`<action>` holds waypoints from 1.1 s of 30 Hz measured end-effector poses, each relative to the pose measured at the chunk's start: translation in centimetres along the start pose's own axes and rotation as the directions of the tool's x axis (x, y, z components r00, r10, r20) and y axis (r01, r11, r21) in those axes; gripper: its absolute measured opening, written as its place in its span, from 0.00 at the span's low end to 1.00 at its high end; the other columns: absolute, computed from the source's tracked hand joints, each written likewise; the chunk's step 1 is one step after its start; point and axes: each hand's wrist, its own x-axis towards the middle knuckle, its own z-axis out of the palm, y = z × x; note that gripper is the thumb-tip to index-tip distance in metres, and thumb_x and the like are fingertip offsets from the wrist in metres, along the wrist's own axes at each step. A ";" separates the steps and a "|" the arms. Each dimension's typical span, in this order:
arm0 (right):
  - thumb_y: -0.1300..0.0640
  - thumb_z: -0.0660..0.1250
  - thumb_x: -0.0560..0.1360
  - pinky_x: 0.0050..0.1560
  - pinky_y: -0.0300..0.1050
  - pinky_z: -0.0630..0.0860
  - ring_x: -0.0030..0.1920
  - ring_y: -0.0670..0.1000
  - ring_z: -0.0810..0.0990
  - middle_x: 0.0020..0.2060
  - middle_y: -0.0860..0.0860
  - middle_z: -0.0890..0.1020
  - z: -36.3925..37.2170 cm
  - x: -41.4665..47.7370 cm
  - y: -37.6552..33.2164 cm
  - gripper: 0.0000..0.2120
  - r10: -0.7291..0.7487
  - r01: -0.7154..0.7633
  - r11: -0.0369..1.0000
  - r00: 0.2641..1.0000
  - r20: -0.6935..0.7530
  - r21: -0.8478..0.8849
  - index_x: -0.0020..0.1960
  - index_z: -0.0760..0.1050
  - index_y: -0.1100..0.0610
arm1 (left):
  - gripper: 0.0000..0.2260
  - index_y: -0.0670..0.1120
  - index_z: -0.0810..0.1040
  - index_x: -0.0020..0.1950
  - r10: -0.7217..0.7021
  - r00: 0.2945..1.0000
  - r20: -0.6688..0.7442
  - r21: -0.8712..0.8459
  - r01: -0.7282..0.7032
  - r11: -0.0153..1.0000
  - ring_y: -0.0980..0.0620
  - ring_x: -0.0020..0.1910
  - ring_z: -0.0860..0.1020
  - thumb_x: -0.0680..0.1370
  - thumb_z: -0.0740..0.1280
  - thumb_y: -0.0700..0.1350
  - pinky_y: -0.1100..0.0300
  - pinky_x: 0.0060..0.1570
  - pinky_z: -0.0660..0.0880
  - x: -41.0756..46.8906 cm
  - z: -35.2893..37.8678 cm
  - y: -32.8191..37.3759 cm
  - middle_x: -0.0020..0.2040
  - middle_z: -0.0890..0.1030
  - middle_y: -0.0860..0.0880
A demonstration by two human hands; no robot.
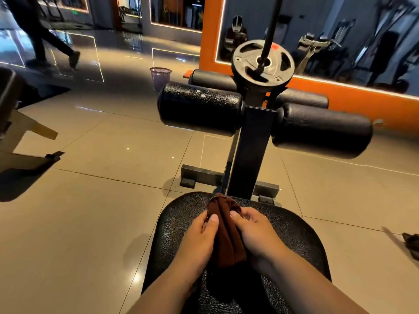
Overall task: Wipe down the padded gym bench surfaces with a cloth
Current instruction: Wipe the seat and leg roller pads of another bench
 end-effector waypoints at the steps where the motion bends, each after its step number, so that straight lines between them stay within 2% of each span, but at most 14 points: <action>1: 0.60 0.67 0.81 0.38 0.46 0.80 0.39 0.55 0.83 0.44 0.60 0.86 0.4 0.2 0.3 0.06 0.007 -0.007 1.000 1.000 -0.003 0.028 0.56 0.78 0.61 | 0.15 0.51 0.79 0.64 -0.036 0.999 0.040 -0.098 0.040 0.994 0.57 0.50 0.83 0.83 0.60 0.54 0.64 0.50 0.78 0.0 0.0 0.2 0.52 0.85 0.54; 3: 0.59 0.70 0.79 0.44 0.48 0.82 0.44 0.56 0.85 0.44 0.59 0.86 1.0 0.8 0.6 0.05 -0.030 0.030 0.999 0.999 -0.033 -0.021 0.54 0.78 0.58 | 0.13 0.51 0.80 0.58 -0.044 0.998 0.046 -0.019 0.045 0.999 0.59 0.43 0.83 0.83 0.60 0.55 0.68 0.40 0.76 0.4 0.1 0.6 0.47 0.85 0.51; 6: 0.55 0.72 0.77 0.39 0.37 0.75 0.39 0.47 0.81 0.39 0.51 0.83 1.0 2.3 -0.4 0.06 -0.198 0.153 0.918 0.976 -0.091 -0.365 0.50 0.77 0.55 | 0.11 0.51 0.76 0.62 0.011 0.995 -0.103 0.234 0.013 0.972 0.63 0.43 0.77 0.83 0.60 0.52 0.70 0.38 0.70 1.9 0.6 1.6 0.47 0.78 0.57; 10: 0.52 0.69 0.79 0.44 0.37 0.73 0.45 0.46 0.79 0.44 0.47 0.80 0.5 4.4 -4.8 0.06 -0.404 0.321 0.797 0.913 -0.056 -0.512 0.53 0.74 0.51 | 0.07 0.51 0.73 0.59 0.137 0.947 -0.289 0.181 -0.087 0.980 0.60 0.46 0.76 0.83 0.61 0.51 0.66 0.38 0.70 4.5 0.1 5.9 0.52 0.79 0.53; 13: 0.53 0.67 0.80 0.52 0.33 0.69 0.54 0.43 0.75 0.53 0.45 0.76 0.9 5.4 -9.8 0.08 -0.703 0.590 0.502 0.704 0.098 -0.633 0.59 0.72 0.49 | 0.05 0.55 0.68 0.59 0.412 0.822 -0.392 0.215 -0.354 0.910 0.60 0.45 0.77 0.84 0.58 0.50 0.73 0.36 0.72 6.4 -1.7 10.1 0.53 0.78 0.52; 15: 0.55 0.69 0.79 0.65 0.34 0.64 0.63 0.46 0.70 0.60 0.49 0.73 1.1 6.6 -13.8 0.17 -0.844 0.646 0.216 0.501 0.193 -0.732 0.66 0.72 0.54 | 0.12 0.57 0.66 0.67 0.610 0.678 -0.410 0.345 -0.504 0.792 0.61 0.51 0.76 0.84 0.56 0.51 0.74 0.43 0.71 8.4 -3.2 12.8 0.60 0.74 0.53; 16: 0.55 0.69 0.79 0.71 0.37 0.61 0.68 0.48 0.68 0.65 0.51 0.72 1.2 7.3 -15.7 0.21 -0.859 0.627 0.136 0.460 0.225 -0.767 0.70 0.70 0.56 | 0.15 0.56 0.65 0.71 0.661 0.619 -0.425 0.380 -0.540 0.750 0.62 0.54 0.73 0.84 0.55 0.50 0.76 0.44 0.70 9.5 -3.9 14.2 0.62 0.70 0.55; 19: 0.48 0.69 0.78 0.79 0.48 0.54 0.79 0.52 0.53 0.79 0.52 0.57 2.0 9.7 -20.3 0.37 -0.777 0.514 0.058 0.562 0.285 -0.856 0.80 0.57 0.57 | 0.18 0.53 0.63 0.75 0.653 0.534 -0.537 0.426 -0.497 0.756 0.58 0.59 0.70 0.85 0.54 0.49 0.75 0.45 0.69 13.5 -5.2 18.3 0.63 0.65 0.55; 22: 0.46 0.69 0.78 0.80 0.49 0.51 0.81 0.54 0.49 0.81 0.54 0.53 3.3 12.0 -22.5 0.43 -0.624 0.515 0.047 0.684 0.377 -0.856 0.82 0.49 0.57 | 0.16 0.50 0.68 0.72 0.648 0.522 -0.554 0.551 -0.353 0.756 0.52 0.57 0.73 0.84 0.57 0.50 0.58 0.53 0.77 15.9 -4.0 20.4 0.62 0.70 0.49; 25: 0.53 0.69 0.78 0.74 0.45 0.61 0.74 0.55 0.66 0.72 0.54 0.70 3.3 13.4 -23.0 0.29 -0.598 0.632 0.066 0.644 0.477 -0.772 0.76 0.65 0.58 | 0.14 0.49 0.72 0.68 0.823 0.506 -0.256 0.761 -0.419 0.495 0.50 0.55 0.73 0.83 0.60 0.49 0.52 0.55 0.76 15.7 -0.9 20.4 0.59 0.73 0.48; 27: 0.53 0.70 0.77 0.73 0.46 0.64 0.71 0.53 0.68 0.69 0.51 0.73 3.0 13.6 -22.6 0.25 -0.633 0.676 0.096 0.608 0.480 -0.730 0.73 0.69 0.55 | 0.15 0.51 0.72 0.68 0.859 0.490 -0.151 0.818 -0.425 0.387 0.50 0.53 0.73 0.82 0.61 0.50 0.54 0.52 0.74 15.8 -1.5 20.4 0.57 0.73 0.48; 29: 0.48 0.70 0.78 0.76 0.47 0.59 0.74 0.51 0.63 0.73 0.49 0.68 2.8 13.5 -22.0 0.31 -0.623 0.674 0.129 0.625 0.469 -0.727 0.77 0.63 0.53 | 0.13 0.52 0.73 0.66 0.838 0.481 -0.257 0.849 -0.302 0.434 0.49 0.54 0.72 0.82 0.60 0.50 0.56 0.52 0.71 16.8 -4.2 20.8 0.56 0.72 0.48; 31: 0.46 0.68 0.79 0.77 0.45 0.54 0.77 0.50 0.57 0.76 0.49 0.63 2.8 13.5 -21.5 0.35 -0.628 0.656 0.143 0.639 0.445 -0.741 0.80 0.57 0.54 | 0.12 0.49 0.74 0.64 0.725 0.482 -0.492 0.764 -0.161 0.625 0.45 0.59 0.69 0.82 0.59 0.49 0.54 0.58 0.66 17.9 -6.8 21.5 0.60 0.70 0.45; 33: 0.46 0.68 0.79 0.76 0.42 0.51 0.77 0.49 0.55 0.77 0.50 0.62 3.0 13.6 -21.2 0.35 -0.654 0.663 0.154 0.624 0.428 -0.733 0.80 0.56 0.54 | 0.13 0.47 0.74 0.63 0.644 0.507 -0.573 0.674 -0.156 0.722 0.44 0.63 0.67 0.83 0.57 0.48 0.51 0.64 0.65 18.2 -6.8 21.9 0.64 0.68 0.44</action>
